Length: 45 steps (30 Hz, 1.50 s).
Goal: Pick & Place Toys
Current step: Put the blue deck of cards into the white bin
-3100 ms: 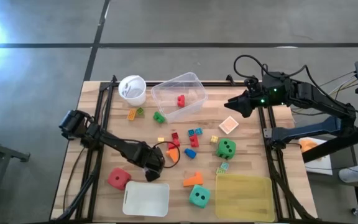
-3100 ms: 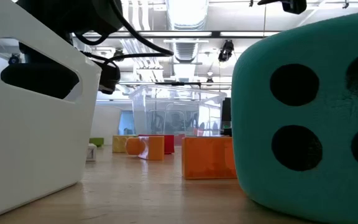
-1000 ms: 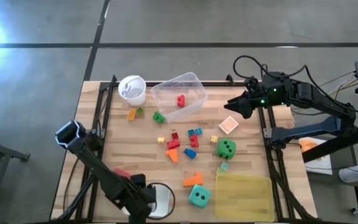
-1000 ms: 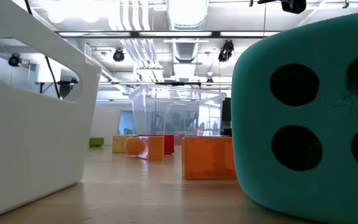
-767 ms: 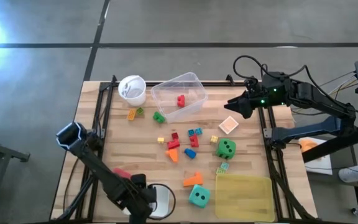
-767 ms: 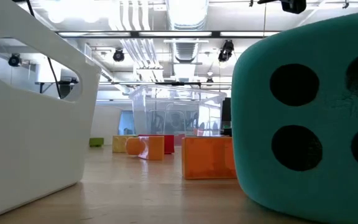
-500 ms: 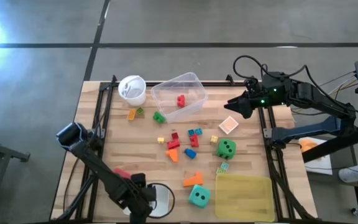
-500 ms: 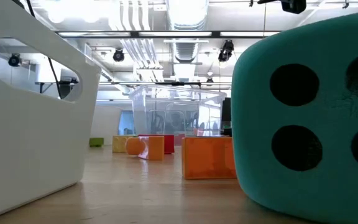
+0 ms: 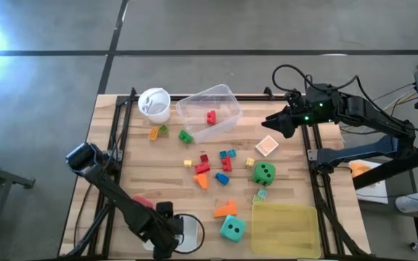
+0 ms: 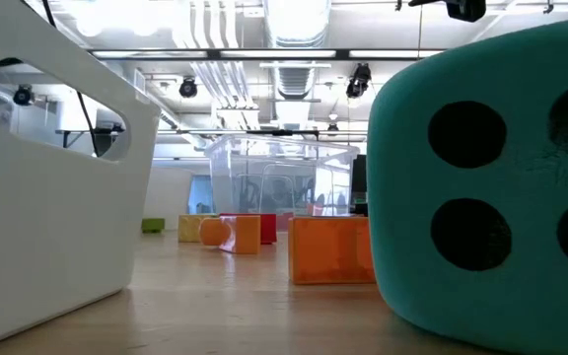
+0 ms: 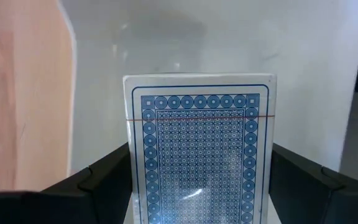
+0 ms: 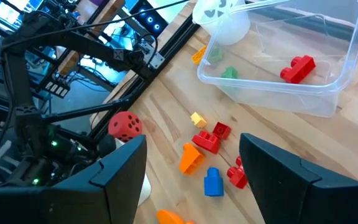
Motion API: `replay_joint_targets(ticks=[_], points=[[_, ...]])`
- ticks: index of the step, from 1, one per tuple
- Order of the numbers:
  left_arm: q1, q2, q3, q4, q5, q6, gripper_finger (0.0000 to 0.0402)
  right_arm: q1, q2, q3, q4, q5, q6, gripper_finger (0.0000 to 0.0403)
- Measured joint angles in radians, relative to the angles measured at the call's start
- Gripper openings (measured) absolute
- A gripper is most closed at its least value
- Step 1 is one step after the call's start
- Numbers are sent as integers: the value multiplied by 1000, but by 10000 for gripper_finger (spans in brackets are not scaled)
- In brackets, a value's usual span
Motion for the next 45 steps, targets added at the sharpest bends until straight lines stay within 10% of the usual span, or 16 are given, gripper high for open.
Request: replay_joint_targets(ticks=[45], points=[[51, -1, -161, 107, 19, 80, 299, 0, 0, 0, 0, -2, -4, 250]])
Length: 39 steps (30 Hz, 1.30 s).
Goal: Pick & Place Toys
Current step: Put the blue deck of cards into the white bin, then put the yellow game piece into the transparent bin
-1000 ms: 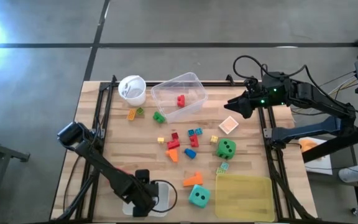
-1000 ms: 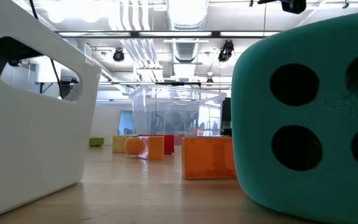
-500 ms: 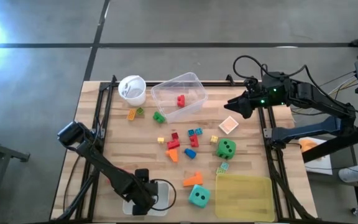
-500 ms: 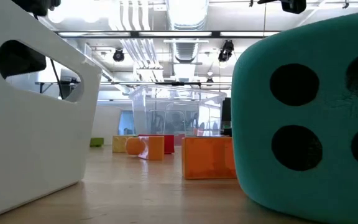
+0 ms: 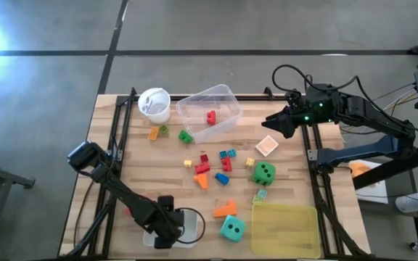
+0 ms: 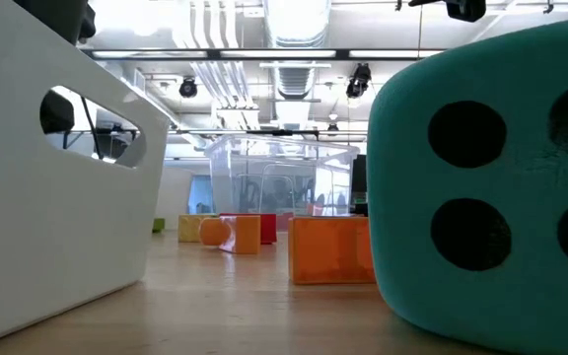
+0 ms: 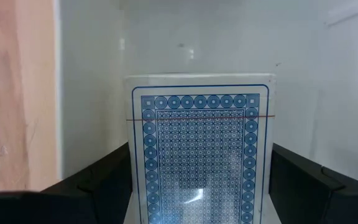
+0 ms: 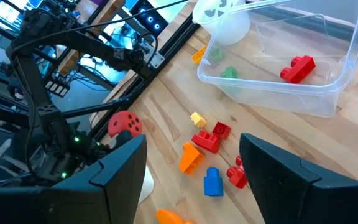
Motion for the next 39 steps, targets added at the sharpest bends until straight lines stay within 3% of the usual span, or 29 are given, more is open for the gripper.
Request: replay_joint_targets(ticks=[11, 15, 17, 23, 26, 39], points=[[5, 0, -1, 4, 0, 1, 299, 0, 0, 0, 0, 0, 1, 250], [6, 0, -1, 5, 0, -1, 366, 0, 0, 0, 0, 0, 3, 250], [6, 0, -1, 5, 0, -1, 382, 0, 0, 0, 0, 0, 3, 250], [8, -2, -1, 5, 0, -1, 321, 0, 0, 0, 0, 0, 3, 250], [10, -6, 4, 4, 2, -1, 309, 0, 0, 0, 0, 0, 3, 250], [22, -8, 77, -75, 5, 28, 350, 0, 0, 0, 0, 0, 9, 250]])
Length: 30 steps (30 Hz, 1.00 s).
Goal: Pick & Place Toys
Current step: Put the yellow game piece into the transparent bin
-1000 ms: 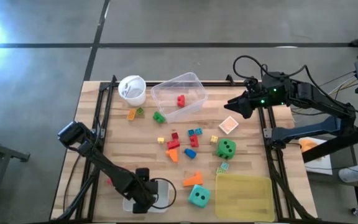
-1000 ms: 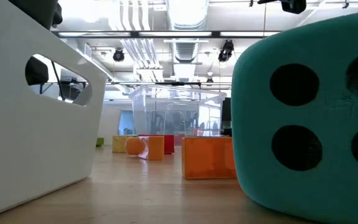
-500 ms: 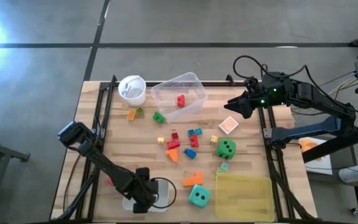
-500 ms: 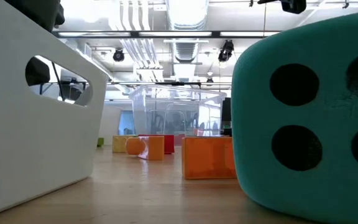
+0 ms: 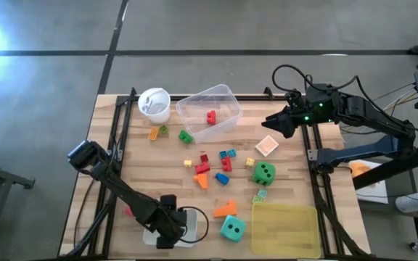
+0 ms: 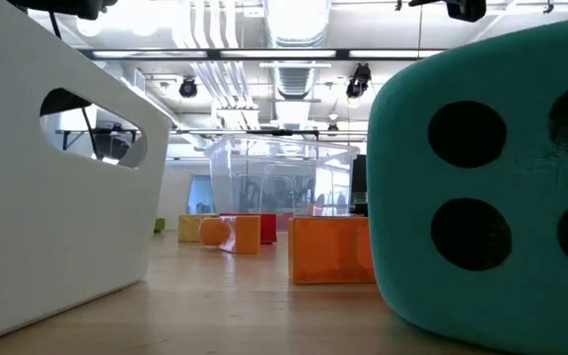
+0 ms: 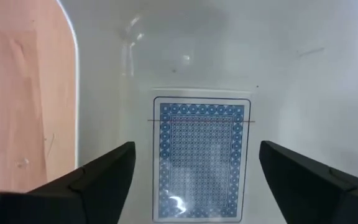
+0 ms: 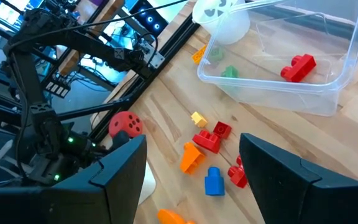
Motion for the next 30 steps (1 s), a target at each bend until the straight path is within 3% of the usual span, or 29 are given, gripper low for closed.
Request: replay_joint_targets(ticks=[13, 21, 25, 30], points=[[72, -12, 179, -195, 5, -3, 358, 0, 0, 0, 0, 0, 2, 250], [169, -102, 186, -283, -98, -46, 358, 0, 0, 0, 1, 0, -4, 250], [228, -130, 185, -334, -162, 60, 358, 0, 0, 0, 1, 0, -9, 250], [331, -129, 161, -337, -170, 191, 358, 0, 0, 0, 1, -1, -24, 250]])
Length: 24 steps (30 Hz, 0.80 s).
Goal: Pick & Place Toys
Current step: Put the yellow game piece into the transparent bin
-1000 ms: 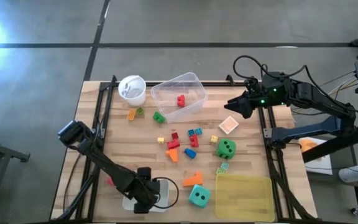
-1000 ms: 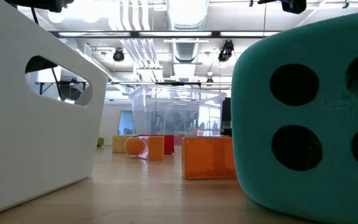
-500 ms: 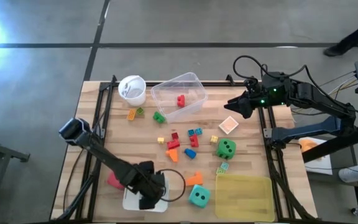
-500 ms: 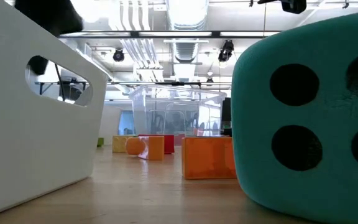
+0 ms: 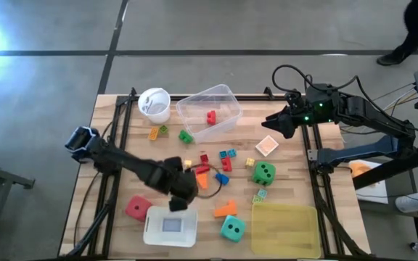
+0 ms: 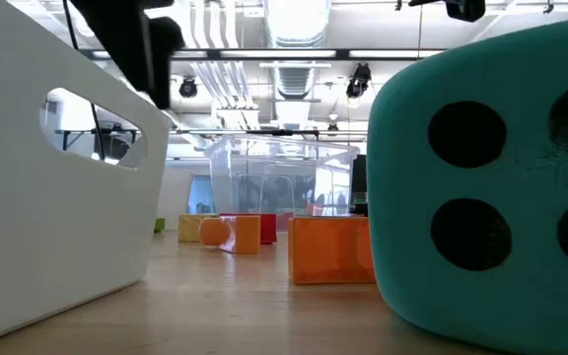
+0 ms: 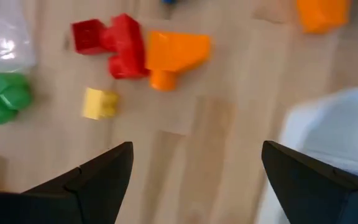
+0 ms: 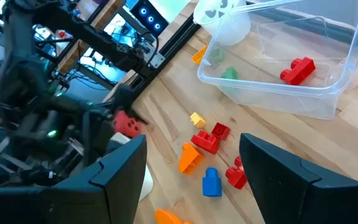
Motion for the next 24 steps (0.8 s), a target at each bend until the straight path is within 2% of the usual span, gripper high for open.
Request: replay_joint_targets(ticks=[7, 14, 17, 20, 24], points=[[150, -17, -114, 108, -2, 34, 359, 0, -1, 0, 0, 0, -19, 250], [211, -54, -205, 237, 2, 226, 359, 0, -2, 0, 4, 0, -102, 250], [236, -60, -252, 281, 35, 269, 359, 0, -1, 0, 5, 4, -114, 250], [259, -62, -307, 330, 85, 279, 359, 0, 7, 0, 6, 11, -103, 250], [278, -64, -350, 348, 98, 333, 359, 0, 22, 0, -11, -3, -3, 250]])
